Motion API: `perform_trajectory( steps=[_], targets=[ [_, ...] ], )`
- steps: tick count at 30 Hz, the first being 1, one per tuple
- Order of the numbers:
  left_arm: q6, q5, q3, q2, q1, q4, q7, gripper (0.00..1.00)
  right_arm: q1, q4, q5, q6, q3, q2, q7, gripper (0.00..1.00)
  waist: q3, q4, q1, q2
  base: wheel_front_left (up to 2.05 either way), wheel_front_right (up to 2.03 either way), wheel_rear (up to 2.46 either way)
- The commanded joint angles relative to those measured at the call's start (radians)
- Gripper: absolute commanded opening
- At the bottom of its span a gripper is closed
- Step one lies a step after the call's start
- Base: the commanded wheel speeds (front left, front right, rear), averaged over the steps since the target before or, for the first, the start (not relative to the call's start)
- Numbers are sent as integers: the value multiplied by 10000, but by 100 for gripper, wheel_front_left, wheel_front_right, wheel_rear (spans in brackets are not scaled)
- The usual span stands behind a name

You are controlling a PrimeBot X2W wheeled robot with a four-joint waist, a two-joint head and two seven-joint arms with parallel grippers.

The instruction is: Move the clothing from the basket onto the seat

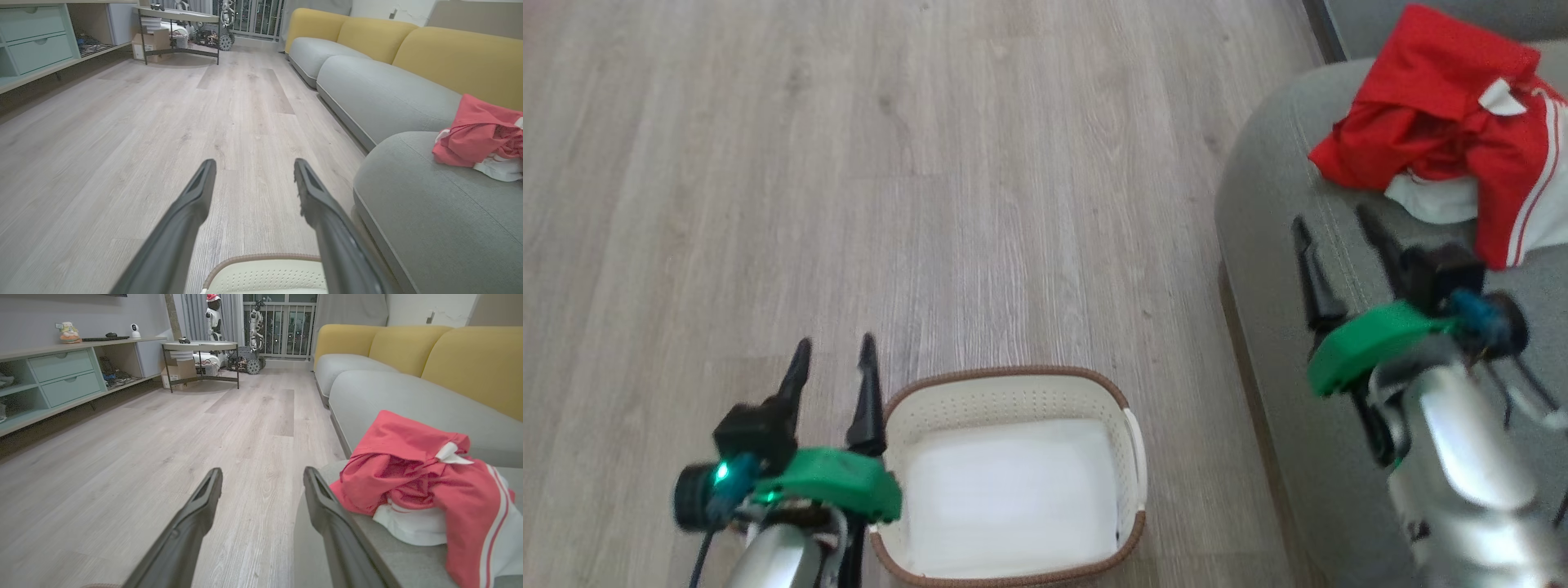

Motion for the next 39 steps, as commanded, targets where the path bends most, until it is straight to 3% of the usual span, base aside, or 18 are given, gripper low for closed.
perform_trajectory(
  steps=[1, 9, 20, 29, 39],
  targets=[
    [64, 55, 452, 201, -218, -408, -125, 100, -32, -442, -96, -4, 89, 125, -93, 100, -174, 145, 1, -1, 0, 0, 0],
    [210, 200, 1179, 261, 1145, -1079, -125, 100, 1645, -1674, -489, -4, -317, 944, -93, 100, -611, 338, 1, -1, 0, 0, 0],
    [-34, 376, 1905, -8, 2251, -1594, -126, 100, 3306, -2831, 309, -4, -164, 1110, -93, 100, -844, 444, 1, -1, 0, 0, 0],
    [-495, 473, 2079, -246, 2349, -1252, -126, 100, 3495, -2783, 345, -4, -65, 1112, -93, 100, -956, 407, 1, -1, 0, 0, 0],
    [-719, 683, 2314, -421, 2429, -1068, -126, 100, 3587, -2683, 343, -4, -103, 1112, -93, 100, -1057, 458, 1, -1, 0, 0, 0]
  ],
)
